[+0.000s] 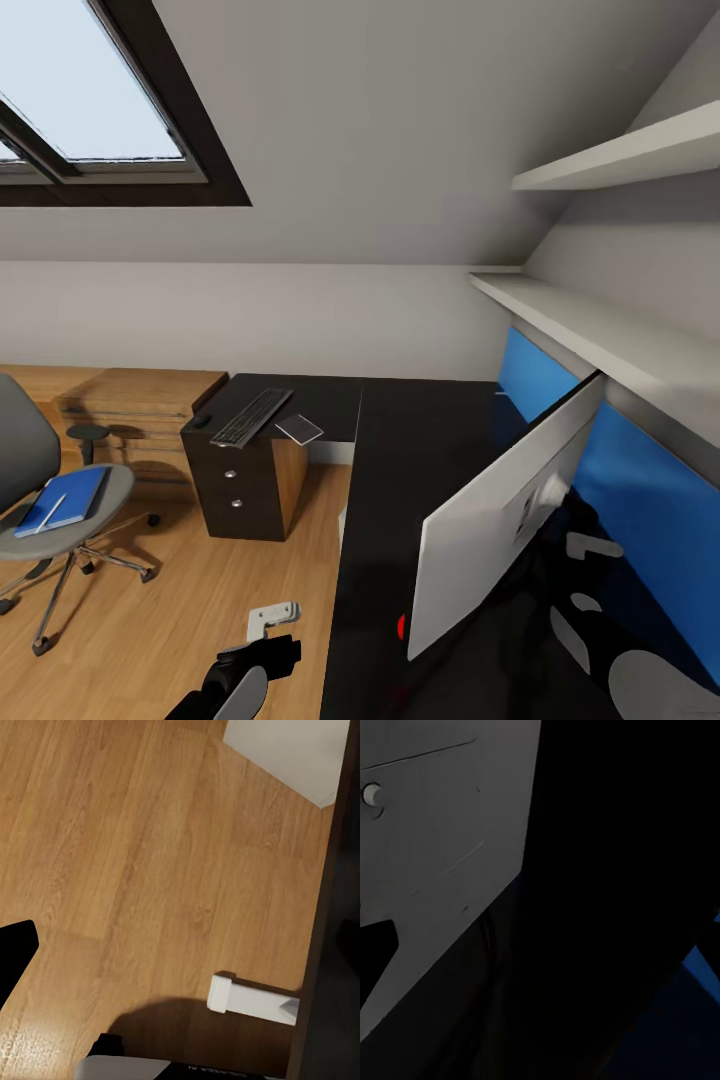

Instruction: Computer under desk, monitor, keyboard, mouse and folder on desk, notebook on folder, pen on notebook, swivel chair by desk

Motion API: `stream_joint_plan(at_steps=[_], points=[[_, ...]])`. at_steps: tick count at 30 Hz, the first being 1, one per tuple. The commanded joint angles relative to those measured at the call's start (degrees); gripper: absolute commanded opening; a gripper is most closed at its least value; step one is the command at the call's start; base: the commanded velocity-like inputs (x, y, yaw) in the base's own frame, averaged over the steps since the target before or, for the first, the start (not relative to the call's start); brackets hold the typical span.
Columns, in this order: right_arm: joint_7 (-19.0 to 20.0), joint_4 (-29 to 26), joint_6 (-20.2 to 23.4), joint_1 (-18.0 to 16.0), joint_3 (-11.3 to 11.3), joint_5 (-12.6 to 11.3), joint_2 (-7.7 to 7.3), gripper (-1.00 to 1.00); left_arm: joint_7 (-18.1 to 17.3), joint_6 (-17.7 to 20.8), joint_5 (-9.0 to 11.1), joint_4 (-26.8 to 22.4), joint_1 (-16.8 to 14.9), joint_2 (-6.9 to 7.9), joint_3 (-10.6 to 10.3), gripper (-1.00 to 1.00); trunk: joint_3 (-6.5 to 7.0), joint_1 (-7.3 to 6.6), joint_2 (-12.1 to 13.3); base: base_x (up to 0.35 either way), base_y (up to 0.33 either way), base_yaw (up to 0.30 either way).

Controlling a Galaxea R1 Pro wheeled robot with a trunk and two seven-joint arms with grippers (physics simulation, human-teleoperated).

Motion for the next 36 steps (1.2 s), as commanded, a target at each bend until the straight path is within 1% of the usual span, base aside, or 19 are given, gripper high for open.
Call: stream_joint_plan(at_steps=[1, 8, 30, 32, 34, 36], points=[[-0.1, 0.0, -0.2, 0.0, 0.4, -0.5, -0.03, 1.00, 0.5, 0.0, 0.4, -0.1, -0.1, 0.06, -0.2, 1.00, -0.08, 0.03, -0.1, 0.000, 0.000, 0.000], [-0.1, 0.0, -0.2, 0.0, 0.4, -0.5, -0.03, 1.00, 0.5, 0.1, 0.4, -0.1, -0.1, 0.06, -0.2, 1.00, -0.08, 0.03, -0.1, -0.201, 0.000, 0.000], [-0.1, 0.0, -0.2, 0.0, 0.4, -0.5, 0.03, 1.00, 0.5, 0.1, 0.4, 0.0, -0.1, 0.06, -0.2, 1.00, -0.08, 0.03, -0.1, -0.331, 0.013, 0.000], [-0.2, -0.5, -0.3, 0.0, 0.4, -0.6, 0.06, 1.00, 0.5, 0.1, 0.4, 0.0, -0.1, 0.06, -0.1, 1.00, -0.08, 0.03, -0.1, -0.331, 0.112, 0.000], [-0.2, -2.6, -0.2, 0.0, 0.3, -0.6, 0.42, 1.00, 0.5, 0.1, 0.4, 0.0, -0.1, 0.06, -0.1, 1.00, -0.08, 0.03, -0.1, -0.317, 0.150, 0.000], [-0.3, -5.9, 0.0, 0.1, 0.2, -0.5, 1.38, 1.00, 0.5, 0.1, 0.4, 0.0, -0.1, 0.06, -0.1, 1.00, -0.08, 0.03, -0.1, -0.307, 0.173, 0.000]])
